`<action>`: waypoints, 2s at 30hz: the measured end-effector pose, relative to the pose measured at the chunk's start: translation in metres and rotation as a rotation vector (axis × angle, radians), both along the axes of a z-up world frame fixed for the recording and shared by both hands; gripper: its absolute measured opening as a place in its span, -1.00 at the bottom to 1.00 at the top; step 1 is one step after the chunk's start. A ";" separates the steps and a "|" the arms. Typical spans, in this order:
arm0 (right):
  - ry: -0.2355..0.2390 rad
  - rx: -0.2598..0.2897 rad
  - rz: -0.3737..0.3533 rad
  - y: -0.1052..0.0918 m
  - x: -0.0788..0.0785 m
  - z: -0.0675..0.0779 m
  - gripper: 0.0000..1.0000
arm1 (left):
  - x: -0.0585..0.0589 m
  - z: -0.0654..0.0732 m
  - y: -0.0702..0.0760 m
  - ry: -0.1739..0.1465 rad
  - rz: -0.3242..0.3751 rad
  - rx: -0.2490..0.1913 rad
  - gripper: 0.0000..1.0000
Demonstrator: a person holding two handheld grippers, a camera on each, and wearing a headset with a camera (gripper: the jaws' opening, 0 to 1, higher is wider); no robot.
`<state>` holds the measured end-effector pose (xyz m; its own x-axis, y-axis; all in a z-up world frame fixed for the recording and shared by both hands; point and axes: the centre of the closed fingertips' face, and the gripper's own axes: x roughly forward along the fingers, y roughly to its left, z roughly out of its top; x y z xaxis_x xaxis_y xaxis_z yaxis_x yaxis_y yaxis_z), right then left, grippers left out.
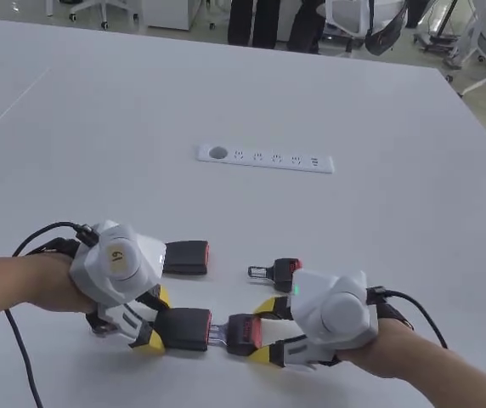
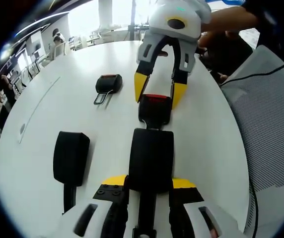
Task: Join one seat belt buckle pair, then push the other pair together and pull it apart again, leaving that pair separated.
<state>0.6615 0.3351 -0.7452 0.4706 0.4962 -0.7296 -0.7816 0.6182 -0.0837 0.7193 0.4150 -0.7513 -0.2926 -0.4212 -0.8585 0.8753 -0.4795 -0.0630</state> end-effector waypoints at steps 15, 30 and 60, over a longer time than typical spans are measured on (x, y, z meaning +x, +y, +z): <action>0.014 -0.041 0.015 -0.001 0.002 0.000 -0.41 | 0.001 0.000 -0.001 0.005 -0.001 -0.023 -0.39; 0.045 -0.024 -0.006 0.002 0.003 -0.002 -0.42 | 0.001 0.000 0.000 0.009 -0.006 -0.030 -0.40; 0.062 0.005 -0.076 0.016 0.011 -0.004 -0.45 | 0.000 0.000 -0.001 0.021 0.031 -0.025 -0.43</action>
